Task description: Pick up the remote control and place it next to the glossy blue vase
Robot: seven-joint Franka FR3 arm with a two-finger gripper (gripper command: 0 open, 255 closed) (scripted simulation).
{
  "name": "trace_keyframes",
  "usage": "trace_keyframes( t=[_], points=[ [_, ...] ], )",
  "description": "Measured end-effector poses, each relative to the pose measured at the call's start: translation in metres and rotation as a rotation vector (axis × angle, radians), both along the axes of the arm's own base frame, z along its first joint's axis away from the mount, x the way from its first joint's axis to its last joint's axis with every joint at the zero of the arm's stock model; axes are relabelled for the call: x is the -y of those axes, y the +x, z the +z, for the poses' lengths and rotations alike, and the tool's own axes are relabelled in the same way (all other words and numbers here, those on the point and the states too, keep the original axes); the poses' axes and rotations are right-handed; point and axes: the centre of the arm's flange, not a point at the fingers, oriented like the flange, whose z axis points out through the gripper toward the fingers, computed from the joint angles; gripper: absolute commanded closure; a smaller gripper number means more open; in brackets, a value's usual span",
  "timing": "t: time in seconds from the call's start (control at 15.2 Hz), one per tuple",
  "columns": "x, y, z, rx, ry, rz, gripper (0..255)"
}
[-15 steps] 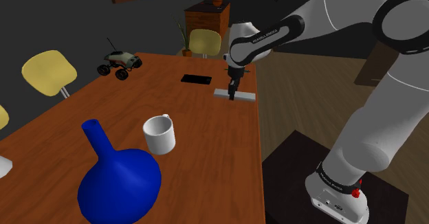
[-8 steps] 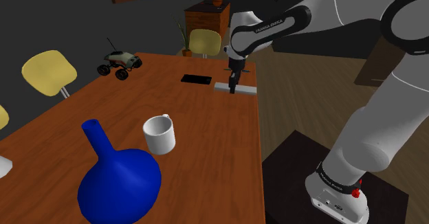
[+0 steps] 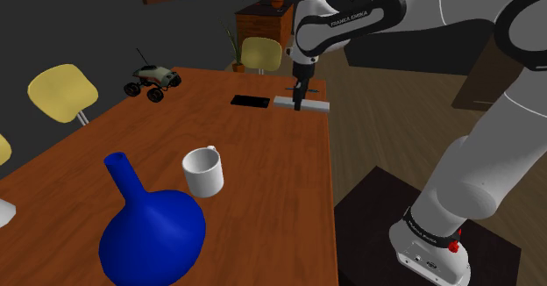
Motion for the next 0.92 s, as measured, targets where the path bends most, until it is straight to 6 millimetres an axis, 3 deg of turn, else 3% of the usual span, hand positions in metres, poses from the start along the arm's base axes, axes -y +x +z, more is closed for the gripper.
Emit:
trace_keyframes(
  t=[0.92],
  points=[
    [-0.001, 0.000, 0.075, 0.000, 0.000, 0.000, 255]
  ],
)
